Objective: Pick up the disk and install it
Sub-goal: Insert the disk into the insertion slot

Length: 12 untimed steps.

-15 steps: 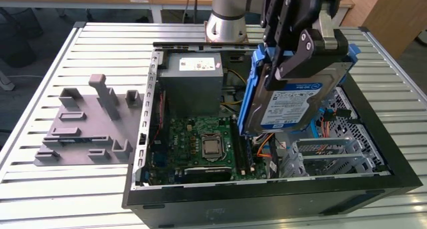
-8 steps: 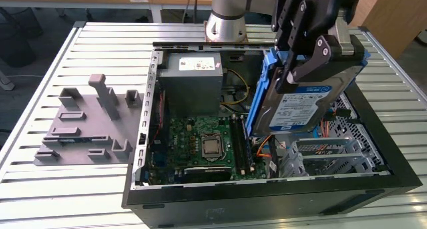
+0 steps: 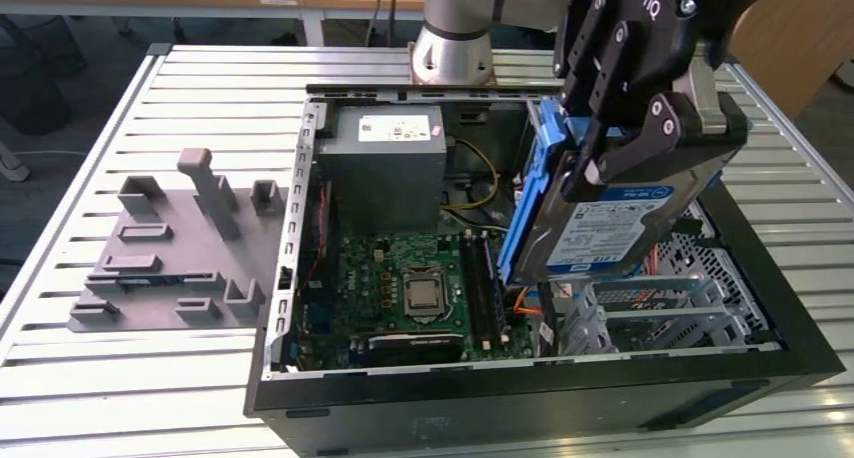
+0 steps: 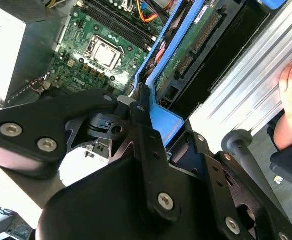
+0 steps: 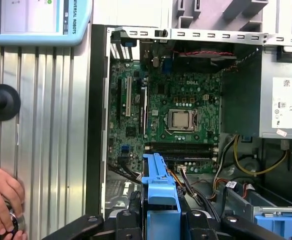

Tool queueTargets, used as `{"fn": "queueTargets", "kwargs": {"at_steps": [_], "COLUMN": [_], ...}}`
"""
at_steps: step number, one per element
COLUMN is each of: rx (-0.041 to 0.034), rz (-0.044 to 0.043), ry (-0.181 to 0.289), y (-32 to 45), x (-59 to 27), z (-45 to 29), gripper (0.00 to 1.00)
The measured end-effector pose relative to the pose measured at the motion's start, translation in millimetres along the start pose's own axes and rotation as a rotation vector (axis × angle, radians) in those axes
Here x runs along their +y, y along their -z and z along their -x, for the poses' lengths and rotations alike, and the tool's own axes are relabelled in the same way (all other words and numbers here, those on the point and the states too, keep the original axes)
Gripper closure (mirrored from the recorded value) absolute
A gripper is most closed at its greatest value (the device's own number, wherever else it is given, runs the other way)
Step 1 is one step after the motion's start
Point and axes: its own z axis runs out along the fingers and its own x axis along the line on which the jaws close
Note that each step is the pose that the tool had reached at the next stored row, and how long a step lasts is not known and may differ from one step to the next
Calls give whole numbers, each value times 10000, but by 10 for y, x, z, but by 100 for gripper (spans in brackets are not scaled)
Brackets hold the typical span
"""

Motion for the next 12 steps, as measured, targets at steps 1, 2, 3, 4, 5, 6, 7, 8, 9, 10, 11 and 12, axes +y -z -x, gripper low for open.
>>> {"fn": "queueTargets", "kwargs": {"at_steps": [1,2,3,4,5,6,7,8,9,10,11,12], "rx": [-1,-1,-1,-2,-1,0,1,-1,0,0,0,0], "rz": [0,0,0,-1,0,0,0,0,0,0,0,0], "ry": [0,0,0,0,0,0,0,0,1,1,0,0], "y": [-4,-7,-11,-15,-18,-22,-25,-30,-33,-37,-40,-44], "x": [-4,-10,-18,-29,-45,-63,-81,-99,-118,-138,-157,-177], "z": [-14,-24,-29,-32,-33,-34,-35,-36,-37,-38,-38,-39], "gripper": [64,64,64,64,64,64,64,64,64,64,64,64]}}
